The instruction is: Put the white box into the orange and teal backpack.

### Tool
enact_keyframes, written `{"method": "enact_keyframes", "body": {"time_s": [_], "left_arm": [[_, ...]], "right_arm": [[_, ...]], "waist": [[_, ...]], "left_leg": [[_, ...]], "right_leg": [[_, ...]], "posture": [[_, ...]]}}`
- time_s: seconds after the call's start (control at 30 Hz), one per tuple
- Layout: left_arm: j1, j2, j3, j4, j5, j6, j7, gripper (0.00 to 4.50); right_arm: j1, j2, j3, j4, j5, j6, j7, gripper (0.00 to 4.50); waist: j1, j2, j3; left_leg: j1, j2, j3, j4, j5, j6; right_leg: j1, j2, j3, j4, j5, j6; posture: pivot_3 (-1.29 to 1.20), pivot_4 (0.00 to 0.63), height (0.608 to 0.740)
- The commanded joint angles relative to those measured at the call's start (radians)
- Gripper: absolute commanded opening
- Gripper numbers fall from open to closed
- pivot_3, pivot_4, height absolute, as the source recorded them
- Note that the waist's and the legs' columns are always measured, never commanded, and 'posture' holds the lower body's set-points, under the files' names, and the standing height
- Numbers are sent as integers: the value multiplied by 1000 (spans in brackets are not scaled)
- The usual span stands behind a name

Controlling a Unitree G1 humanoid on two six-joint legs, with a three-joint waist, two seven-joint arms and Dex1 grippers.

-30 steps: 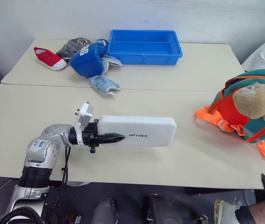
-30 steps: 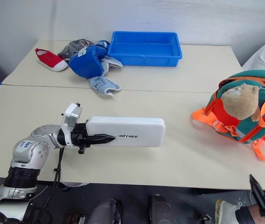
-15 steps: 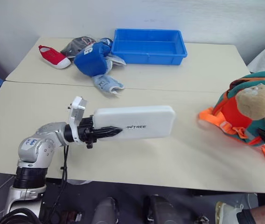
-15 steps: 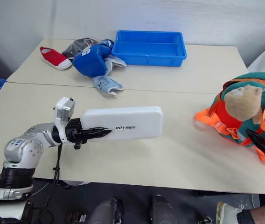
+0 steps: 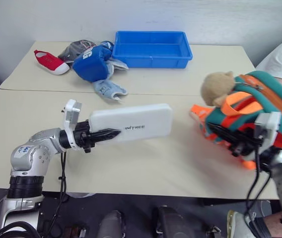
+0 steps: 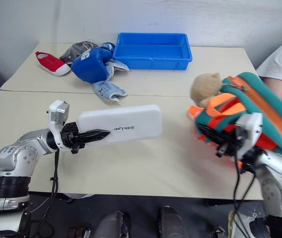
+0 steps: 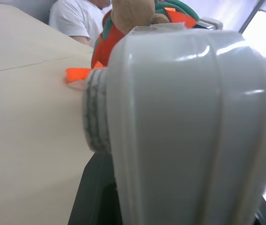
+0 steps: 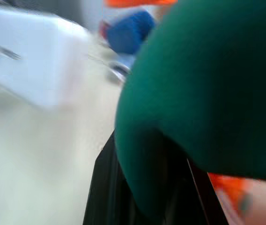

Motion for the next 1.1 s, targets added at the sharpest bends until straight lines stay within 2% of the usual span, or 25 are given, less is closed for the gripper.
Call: {"method": "enact_keyframes", "body": {"time_s": [0.03, 0.13, 0.2, 0.37, 0.43, 0.53, 0.63, 0.83, 1.0, 1.1], "left_arm": [[-30, 15, 34, 23, 41, -97, 1, 1283], [-43, 13, 45, 35, 39, -102, 8, 1283], [-46, 17, 58, 38, 30, -95, 16, 1283], [-34, 59, 113, 56, 5, -65, 8, 1283], [-26, 81, 147, 55, -20, -37, 4, 1283], [6, 127, 196, 19, -65, 17, -17, 1283], [39, 156, 238, -46, -125, 69, -19, 1283], [13, 145, 254, -164, -229, 135, 27, 1283], [-45, 107, 143, -203, -181, 91, 16, 1283], [-88, 84, 33, -155, -72, -9, -36, 1283]], "right_arm": [[-44, 21, 119, -206, 102, 68, 1, 15], [-43, 35, 158, -309, 184, 125, -50, 15], [8, 1, 145, -360, 235, 165, -48, 15], [173, -157, 3, -450, 467, 261, -42, 15], [221, -206, -71, -428, 509, 275, -33, 15], [259, -252, -146, -347, 464, 273, 25, 15], [249, -284, -166, -276, 420, 267, 77, 15], [242, -329, -184, -216, 382, 281, 148, 15], [220, -328, -169, -202, 370, 293, 167, 15], [207, -322, -157, -197, 383, 318, 150, 15]], "waist": [[0, 0, 0], [5, 0, 0], [9, 0, 0], [23, -2, 0], [22, -4, 1], [12, -5, 1], [8, -5, 1], [16, -5, 2], [17, -5, 2], [16, -5, 2]], "left_leg": [[0, 0, 0, 0, 0, 0], [-3, 0, 0, 0, -1, -1], [-4, 0, 0, 0, -2, 1], [-7, -1, -1, 1, -4, 5], [-8, -1, -1, 2, -5, 7], [-8, -1, -1, 2, -7, 10], [-8, -1, -1, 2, -7, 10], [-7, -1, -3, 2, -6, 9], [-7, -2, -2, 3, -4, 6], [-7, -2, -2, 3, -3, 6]], "right_leg": [[-1, 0, 0, 0, 0, 0], [-1, 0, 0, -3, 0, 0], [-2, -1, -1, -4, 0, 0], [0, -3, -2, -11, 0, 1], [0, -3, -2, -13, 1, 2], [0, -3, -2, -12, 1, 2], [0, -3, -2, -11, 1, 2], [0, -3, -3, -10, 1, 2], [1, -3, -2, -9, 1, 2], [1, -2, -2, -9, 1, 3]], "posture": [[0, 150, 740], [0, 150, 740], [0, 150, 740], [0, 150, 740], [0, 150, 740], [0, 150, 740], [0, 150, 740], [0, 150, 740], [0, 150, 740], [0, 150, 740]]}}
